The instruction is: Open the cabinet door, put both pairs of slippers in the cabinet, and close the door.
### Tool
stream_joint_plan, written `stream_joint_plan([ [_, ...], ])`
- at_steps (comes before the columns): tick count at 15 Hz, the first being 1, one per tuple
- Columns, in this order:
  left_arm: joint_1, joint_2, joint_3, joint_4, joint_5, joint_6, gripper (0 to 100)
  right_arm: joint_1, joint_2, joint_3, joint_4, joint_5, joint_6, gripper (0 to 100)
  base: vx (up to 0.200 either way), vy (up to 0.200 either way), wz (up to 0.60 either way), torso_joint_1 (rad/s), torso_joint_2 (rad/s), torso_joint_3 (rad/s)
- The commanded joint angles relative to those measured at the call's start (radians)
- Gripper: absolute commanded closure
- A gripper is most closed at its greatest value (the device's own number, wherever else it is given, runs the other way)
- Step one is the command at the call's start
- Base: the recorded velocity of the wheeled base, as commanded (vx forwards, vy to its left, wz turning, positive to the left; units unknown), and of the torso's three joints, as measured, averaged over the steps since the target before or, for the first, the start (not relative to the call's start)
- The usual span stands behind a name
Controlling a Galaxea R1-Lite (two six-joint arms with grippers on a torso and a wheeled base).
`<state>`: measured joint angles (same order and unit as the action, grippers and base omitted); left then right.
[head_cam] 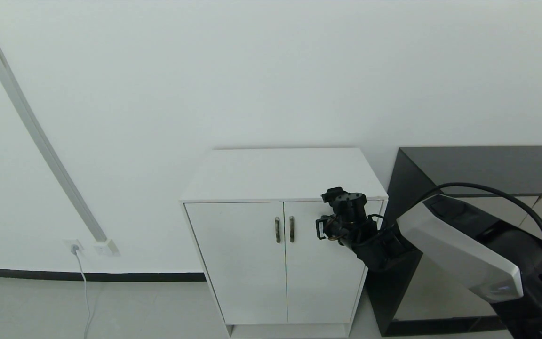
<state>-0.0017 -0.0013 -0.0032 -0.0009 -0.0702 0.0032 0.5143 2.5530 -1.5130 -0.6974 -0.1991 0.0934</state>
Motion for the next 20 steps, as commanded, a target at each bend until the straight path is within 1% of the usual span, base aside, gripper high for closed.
stream_joint_plan([
  [1, 0.000, 0.001, 0.000, -0.001, 0.000, 0.000, 100, 0.000, -0.002, 0.005, -0.004, 0.000, 0.000, 100, 0.000, 0.000, 0.00, 0.000, 0.00, 0.000],
  [2, 0.000, 0.001, 0.000, -0.001, 0.000, 0.000, 100, 0.003, -0.014, 0.030, -0.007, 0.000, 0.002, 100, 0.000, 0.000, 0.00, 0.000, 0.00, 0.000],
  [4, 0.000, 0.001, 0.000, -0.001, 0.000, 0.000, 100, 0.018, -0.080, 0.122, -0.042, 0.000, 0.002, 100, 0.000, 0.000, 0.00, 0.000, 0.00, 0.000],
  [7, 0.000, 0.001, 0.000, -0.001, 0.000, 0.000, 100, 0.044, -0.226, 0.338, -0.155, 0.000, 0.002, 100, 0.000, 0.000, 0.00, 0.000, 0.00, 0.000],
  [9, 0.000, 0.001, 0.000, 0.001, 0.000, 0.000, 100, 0.041, -0.321, 0.488, -0.212, -0.002, 0.003, 100, 0.000, 0.000, 0.00, 0.000, 0.00, 0.000],
  [10, 0.000, 0.001, 0.000, -0.001, 0.000, 0.000, 100, 0.030, -0.369, 0.551, -0.226, -0.025, 0.003, 100, 0.000, 0.000, 0.00, 0.000, 0.00, 0.000],
  [11, 0.000, 0.001, 0.000, -0.001, 0.000, 0.000, 100, 0.021, -0.393, 0.579, -0.228, -0.045, 0.005, 100, 0.000, 0.000, 0.00, 0.000, 0.00, 0.000],
  [12, 0.000, 0.001, 0.000, 0.001, 0.000, 0.000, 100, -0.003, -0.459, 0.663, -0.235, -0.083, 0.008, 100, 0.000, 0.000, 0.00, 0.000, 0.00, 0.000],
  [14, 0.000, 0.001, 0.000, -0.001, 0.000, 0.000, 100, -0.054, -0.540, 0.777, -0.269, -0.088, 0.008, 100, 0.000, 0.000, 0.00, 0.000, 0.00, 0.000],
  [15, 0.000, 0.001, 0.000, -0.001, 0.000, 0.000, 100, -0.057, -0.547, 0.784, -0.272, -0.088, 0.008, 100, 0.000, 0.000, 0.00, 0.000, 0.00, 0.000],
  [16, 0.000, 0.001, 0.000, -0.001, 0.000, 0.000, 100, -0.102, -0.616, 0.881, -0.289, -0.088, 0.006, 100, 0.000, 0.000, 0.00, 0.000, 0.00, 0.000],
  [17, 0.000, 0.001, 0.000, -0.001, 0.000, 0.000, 100, -0.125, -0.655, 0.929, -0.290, -0.089, 0.006, 100, 0.000, 0.000, 0.00, 0.000, 0.00, 0.000],
  [20, 0.000, 0.001, 0.000, -0.001, 0.000, -0.002, 100, -0.168, -0.783, 1.054, -0.290, -0.095, 0.002, 100, 0.000, 0.000, 0.00, 0.000, 0.00, 0.000],
])
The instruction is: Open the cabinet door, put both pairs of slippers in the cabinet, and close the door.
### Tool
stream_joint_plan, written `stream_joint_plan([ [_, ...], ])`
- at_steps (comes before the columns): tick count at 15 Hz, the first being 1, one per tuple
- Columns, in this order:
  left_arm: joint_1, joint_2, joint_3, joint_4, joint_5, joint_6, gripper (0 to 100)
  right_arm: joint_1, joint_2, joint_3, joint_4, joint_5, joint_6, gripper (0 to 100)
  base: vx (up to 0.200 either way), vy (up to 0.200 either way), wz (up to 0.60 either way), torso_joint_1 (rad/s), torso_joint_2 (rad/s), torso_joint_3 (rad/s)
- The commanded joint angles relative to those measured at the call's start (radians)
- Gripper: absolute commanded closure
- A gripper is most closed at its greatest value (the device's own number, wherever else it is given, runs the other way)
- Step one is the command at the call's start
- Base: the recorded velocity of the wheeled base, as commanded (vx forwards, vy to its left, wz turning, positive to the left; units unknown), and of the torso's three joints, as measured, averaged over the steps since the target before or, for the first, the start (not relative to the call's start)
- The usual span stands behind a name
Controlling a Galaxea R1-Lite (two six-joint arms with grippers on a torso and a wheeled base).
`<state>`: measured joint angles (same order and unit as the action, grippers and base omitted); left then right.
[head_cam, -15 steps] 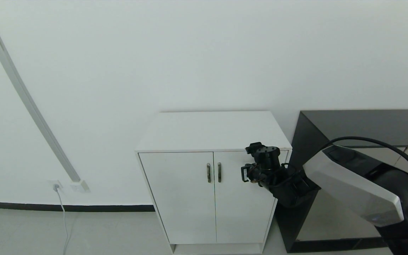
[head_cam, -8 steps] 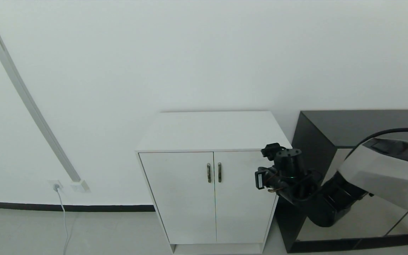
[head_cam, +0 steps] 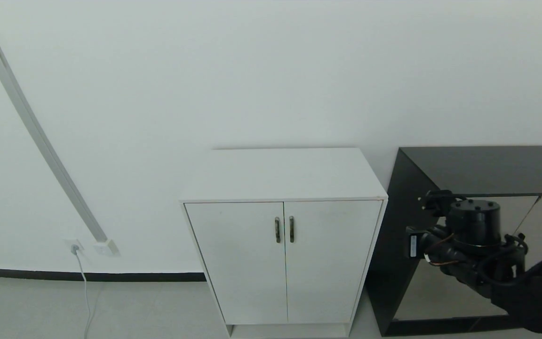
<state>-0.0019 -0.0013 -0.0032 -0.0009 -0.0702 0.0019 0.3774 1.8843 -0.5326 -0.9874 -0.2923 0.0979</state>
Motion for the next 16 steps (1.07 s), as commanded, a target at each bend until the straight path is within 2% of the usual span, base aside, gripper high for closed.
stream_joint_plan([
  [1, 0.000, 0.001, 0.000, 0.001, 0.000, 0.000, 100, -0.040, -0.149, 0.112, 0.000, -0.002, -0.004, 100, 0.000, 0.000, 0.00, 0.000, 0.00, 0.000],
  [3, 0.000, 0.001, 0.000, -0.001, 0.000, 0.000, 100, -0.049, -0.194, 0.155, 0.000, -0.008, -0.004, 100, 0.000, 0.000, 0.00, 0.000, 0.00, 0.000],
  [4, 0.000, 0.001, 0.000, -0.001, 0.000, 0.000, 100, -0.058, -0.277, 0.236, 0.000, -0.008, -0.004, 100, 0.000, 0.000, 0.00, 0.000, 0.00, 0.000],
  [12, 0.000, 0.001, 0.000, -0.001, 0.001, 0.000, 100, -0.104, -0.646, 0.533, 0.018, -0.008, -0.007, 100, 0.000, 0.000, 0.00, 0.000, 0.00, 0.000],
  [16, 0.000, 0.001, 0.000, -0.001, 0.001, 0.000, 100, -0.120, -0.933, 0.533, 0.311, 0.001, -0.006, 100, 0.000, 0.000, 0.00, 0.000, 0.00, 0.000],
])
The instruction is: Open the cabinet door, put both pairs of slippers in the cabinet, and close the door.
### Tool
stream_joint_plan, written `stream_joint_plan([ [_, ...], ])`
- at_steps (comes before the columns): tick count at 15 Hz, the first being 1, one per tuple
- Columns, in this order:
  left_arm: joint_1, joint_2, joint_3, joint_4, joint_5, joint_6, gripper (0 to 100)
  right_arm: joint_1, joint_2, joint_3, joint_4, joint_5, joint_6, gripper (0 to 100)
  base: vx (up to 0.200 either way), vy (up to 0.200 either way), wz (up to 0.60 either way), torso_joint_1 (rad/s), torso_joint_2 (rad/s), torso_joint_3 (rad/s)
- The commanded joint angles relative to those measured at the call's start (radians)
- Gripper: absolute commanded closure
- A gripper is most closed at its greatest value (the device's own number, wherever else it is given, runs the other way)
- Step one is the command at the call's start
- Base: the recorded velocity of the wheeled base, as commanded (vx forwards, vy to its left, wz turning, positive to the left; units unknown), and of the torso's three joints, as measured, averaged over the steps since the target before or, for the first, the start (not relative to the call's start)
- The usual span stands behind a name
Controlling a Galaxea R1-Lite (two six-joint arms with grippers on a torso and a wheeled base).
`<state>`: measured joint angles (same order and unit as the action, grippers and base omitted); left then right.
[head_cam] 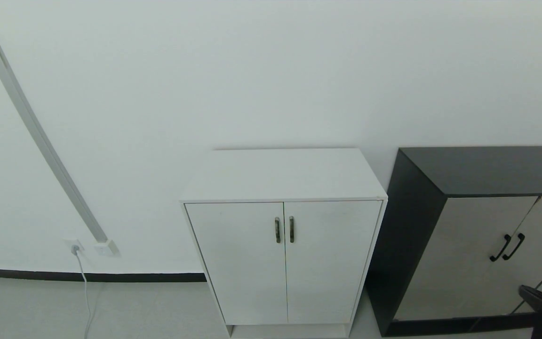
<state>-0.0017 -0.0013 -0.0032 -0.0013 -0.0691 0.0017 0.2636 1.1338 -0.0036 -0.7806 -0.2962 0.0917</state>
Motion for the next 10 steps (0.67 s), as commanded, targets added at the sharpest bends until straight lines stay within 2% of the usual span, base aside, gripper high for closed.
stream_joint_plan([
  [1, 0.000, 0.001, 0.000, 0.000, 0.000, 0.000, 100, -0.004, -0.247, 0.002, 0.176, 0.011, 0.000, 100, 0.000, 0.000, 0.00, 0.000, 0.00, 0.000],
  [4, 0.000, 0.001, 0.000, 0.000, 0.000, 0.000, 100, 0.003, -0.431, 0.004, 0.394, 0.060, 0.000, 100, 0.000, 0.000, 0.00, 0.000, 0.00, 0.000],
  [7, 0.000, 0.001, 0.000, 0.000, 0.000, 0.000, 100, 0.006, -0.660, 0.002, 0.669, 0.207, -0.004, 100, 0.000, 0.000, 0.00, 0.000, 0.00, 0.000],
  [9, 0.000, 0.001, 0.000, 0.001, 0.000, 0.000, 100, 0.005, -0.779, 0.004, 0.787, 0.250, -0.058, 100, 0.000, 0.000, 0.00, 0.000, 0.00, 0.000],
  [10, 0.000, 0.001, 0.000, 0.000, 0.000, 0.000, 100, 0.002, -0.796, 0.002, 0.784, 0.253, -0.070, 100, 0.000, 0.000, 0.00, 0.000, 0.00, 0.000],
])
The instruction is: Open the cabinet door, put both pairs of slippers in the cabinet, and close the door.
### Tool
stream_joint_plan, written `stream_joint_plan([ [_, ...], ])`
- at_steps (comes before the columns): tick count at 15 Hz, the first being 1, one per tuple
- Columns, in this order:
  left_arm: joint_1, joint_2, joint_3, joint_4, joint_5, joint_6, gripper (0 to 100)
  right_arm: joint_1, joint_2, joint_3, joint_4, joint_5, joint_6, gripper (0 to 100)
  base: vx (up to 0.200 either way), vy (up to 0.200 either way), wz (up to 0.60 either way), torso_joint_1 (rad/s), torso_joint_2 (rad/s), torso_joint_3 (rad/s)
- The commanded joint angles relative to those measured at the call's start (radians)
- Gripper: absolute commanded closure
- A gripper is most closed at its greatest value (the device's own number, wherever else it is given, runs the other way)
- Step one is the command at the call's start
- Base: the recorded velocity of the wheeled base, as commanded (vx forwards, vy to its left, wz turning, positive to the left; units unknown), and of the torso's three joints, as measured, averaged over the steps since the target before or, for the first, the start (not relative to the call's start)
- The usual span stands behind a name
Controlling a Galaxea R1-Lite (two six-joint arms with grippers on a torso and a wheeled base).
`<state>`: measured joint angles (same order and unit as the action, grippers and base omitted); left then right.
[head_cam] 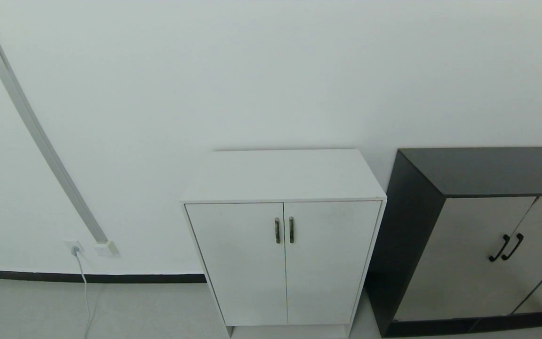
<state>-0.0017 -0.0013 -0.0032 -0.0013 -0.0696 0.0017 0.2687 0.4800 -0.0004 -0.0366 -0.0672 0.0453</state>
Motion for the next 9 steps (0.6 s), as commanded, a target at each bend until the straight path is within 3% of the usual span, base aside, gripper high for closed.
stream_joint_plan([
  [1, 0.000, 0.001, 0.000, 0.001, 0.001, 0.000, 100, -0.003, -0.146, 0.000, 0.038, 0.024, -0.032, 100, 0.000, 0.000, 0.00, 0.000, 0.00, 0.000],
  [4, 0.000, 0.001, 0.000, 0.000, 0.001, -0.002, 100, -0.042, -0.149, -0.001, 0.038, 0.026, -0.039, 100, 0.000, 0.000, 0.00, 0.000, 0.00, 0.000],
  [7, 0.000, 0.001, 0.000, 0.000, 0.001, -0.002, 100, -0.229, -0.190, 0.000, 0.038, 0.024, -0.044, 100, 0.000, 0.000, 0.00, 0.000, 0.00, 0.000],
  [9, 0.000, 0.001, 0.000, 0.001, 0.001, -0.002, 100, -0.253, -0.271, 0.000, 0.038, 0.026, -0.044, 100, 0.000, 0.000, 0.00, 0.000, 0.00, 0.000],
])
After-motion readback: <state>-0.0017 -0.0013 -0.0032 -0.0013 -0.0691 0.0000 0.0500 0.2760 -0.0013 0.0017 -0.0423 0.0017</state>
